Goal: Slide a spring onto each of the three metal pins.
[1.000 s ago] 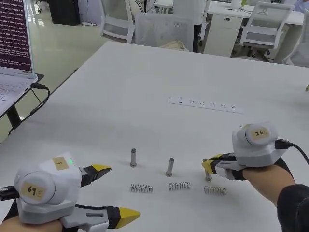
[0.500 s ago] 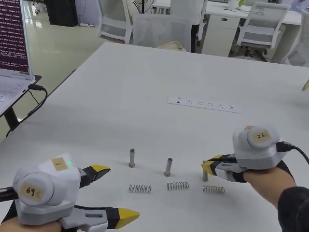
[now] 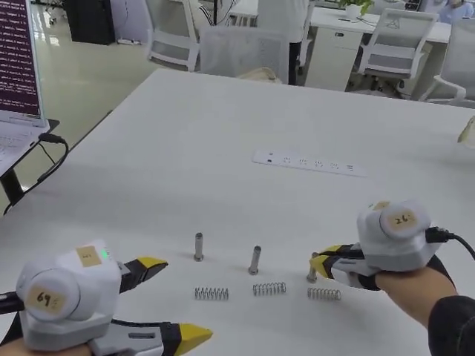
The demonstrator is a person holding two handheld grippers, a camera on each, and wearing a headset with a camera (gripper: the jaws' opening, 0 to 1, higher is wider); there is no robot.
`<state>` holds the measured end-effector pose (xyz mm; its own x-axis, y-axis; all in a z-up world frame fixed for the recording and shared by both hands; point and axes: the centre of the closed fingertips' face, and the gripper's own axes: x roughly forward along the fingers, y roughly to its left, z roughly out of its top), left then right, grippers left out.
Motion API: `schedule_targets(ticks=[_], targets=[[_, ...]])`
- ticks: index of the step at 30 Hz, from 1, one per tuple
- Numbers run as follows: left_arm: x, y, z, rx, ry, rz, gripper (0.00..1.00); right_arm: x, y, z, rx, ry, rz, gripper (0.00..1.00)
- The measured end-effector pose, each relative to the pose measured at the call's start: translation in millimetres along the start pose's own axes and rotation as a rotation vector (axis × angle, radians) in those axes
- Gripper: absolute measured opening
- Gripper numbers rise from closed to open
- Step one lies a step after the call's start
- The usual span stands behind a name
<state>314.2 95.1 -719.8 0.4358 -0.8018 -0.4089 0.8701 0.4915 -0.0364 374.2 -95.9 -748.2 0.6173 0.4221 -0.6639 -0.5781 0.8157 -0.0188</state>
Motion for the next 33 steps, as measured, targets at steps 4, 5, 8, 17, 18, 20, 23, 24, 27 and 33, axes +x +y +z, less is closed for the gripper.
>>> schedule_targets(ticks=[4, 5, 8, 17, 18, 20, 23, 24, 27, 33], targets=[[0.4, -0.8, -0.3, 0.003, 0.003, -0.003, 0.69, -1.1, 0.4, -1.5, -0.008, 0.005, -0.001, 0.06], [0.4, -0.9, -0.2, 0.003, 0.002, -0.004, 0.69, -1.3, 0.7, -1.6, -0.010, 0.005, -0.001, 0.06], [0.1, -1.2, -0.2, 0.005, 0.003, -0.004, 0.69, -1.6, 0.9, -2.3, -0.009, 0.006, -0.003, 0.06], [-0.4, -2.2, -0.2, 0.006, 0.001, -0.005, 0.69, -2.7, 1.9, -4.6, -0.013, 0.009, -0.006, 0.06], [-0.5, -2.3, -0.3, 0.008, 0.001, -0.004, 0.69, -2.8, 2.1, -4.6, -0.013, 0.009, -0.006, 0.06], [-0.7, -2.7, -0.1, 0.006, 0.000, -0.005, 0.69, -2.9, 2.3, -4.7, -0.015, 0.009, -0.006, 0.06], [-0.7, -2.6, -0.1, 0.007, 0.000, -0.004, 0.69, -2.9, 1.7, -4.9, -0.018, 0.009, -0.007, 0.06], [-0.6, -2.8, 0.3, 0.007, -0.002, -0.004, 0.69, -3.0, 1.7, -5.1, -0.020, 0.010, -0.007, 0.06], [-0.7, -2.6, 0.3, 0.006, -0.001, -0.003, 0.69, -3.4, 1.8, -5.9, -0.029, 0.012, -0.008, 0.06], [-0.5, -3.2, 0.9, 0.009, 0.000, -0.005, 0.69, -3.1, 2.5, -5.4, -0.035, 0.017, -0.006, 0.06]])
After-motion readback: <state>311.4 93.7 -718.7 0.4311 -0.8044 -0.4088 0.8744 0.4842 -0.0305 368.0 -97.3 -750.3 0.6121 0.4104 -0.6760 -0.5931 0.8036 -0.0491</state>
